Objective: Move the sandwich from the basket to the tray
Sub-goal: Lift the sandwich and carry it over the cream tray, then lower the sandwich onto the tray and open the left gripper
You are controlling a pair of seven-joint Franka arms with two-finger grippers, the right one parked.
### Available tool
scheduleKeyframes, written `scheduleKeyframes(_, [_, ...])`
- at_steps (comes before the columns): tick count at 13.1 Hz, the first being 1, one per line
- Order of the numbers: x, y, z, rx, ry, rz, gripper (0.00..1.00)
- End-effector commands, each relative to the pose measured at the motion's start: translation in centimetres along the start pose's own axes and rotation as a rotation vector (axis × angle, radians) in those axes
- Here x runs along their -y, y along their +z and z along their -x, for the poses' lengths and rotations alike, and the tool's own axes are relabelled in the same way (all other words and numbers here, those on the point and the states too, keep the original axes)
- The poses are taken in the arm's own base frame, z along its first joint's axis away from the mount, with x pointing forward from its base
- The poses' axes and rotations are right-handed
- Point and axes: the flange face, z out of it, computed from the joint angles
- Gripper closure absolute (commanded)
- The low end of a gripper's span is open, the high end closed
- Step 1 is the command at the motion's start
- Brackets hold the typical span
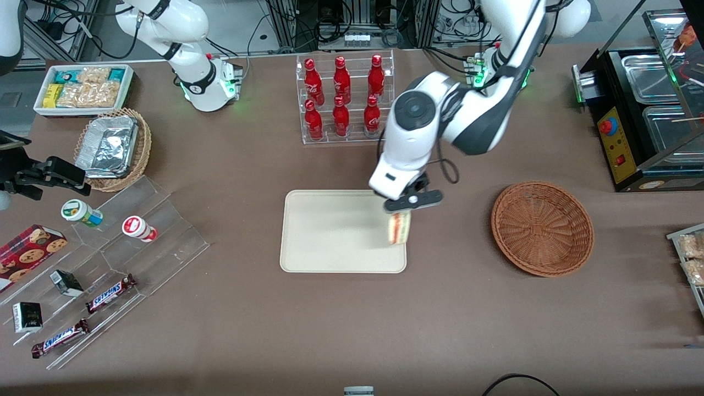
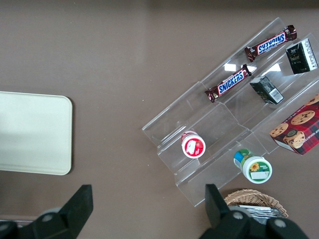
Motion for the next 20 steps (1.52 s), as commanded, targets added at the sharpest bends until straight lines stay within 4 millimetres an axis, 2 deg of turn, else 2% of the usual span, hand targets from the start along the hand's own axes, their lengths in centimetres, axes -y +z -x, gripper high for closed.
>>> scheduleKeyframes(1, [-2.4,3.2,0.2,-0.011,0.007,0.0,1.0])
scheduleKeyframes(6, [-4.3,9.7,1.5,-0.054,0.051,-0.042,0.99])
scheduleKeyframes(11, [-4.6,12.1,2.0,-0.061,0.059,-0.05,0.93])
scheduleKeyframes(13, [-4.5,13.0,2.0,-0.062,0.06,-0.047,0.86])
scheduleKeyframes(14, [-4.5,13.0,2.0,-0.062,0.06,-0.047,0.73])
scheduleKeyframes(16, [-4.4,12.9,1.9,-0.063,0.061,-0.048,0.07])
scheduleKeyframes(18, [-4.0,11.9,1.4,-0.064,0.049,-0.051,0.0])
scheduleKeyframes(19, [-3.6,11.0,1.0,-0.057,0.041,-0.065,0.0])
scheduleKeyframes(20, [-3.2,9.2,0.7,-0.048,0.029,-0.08,0.0])
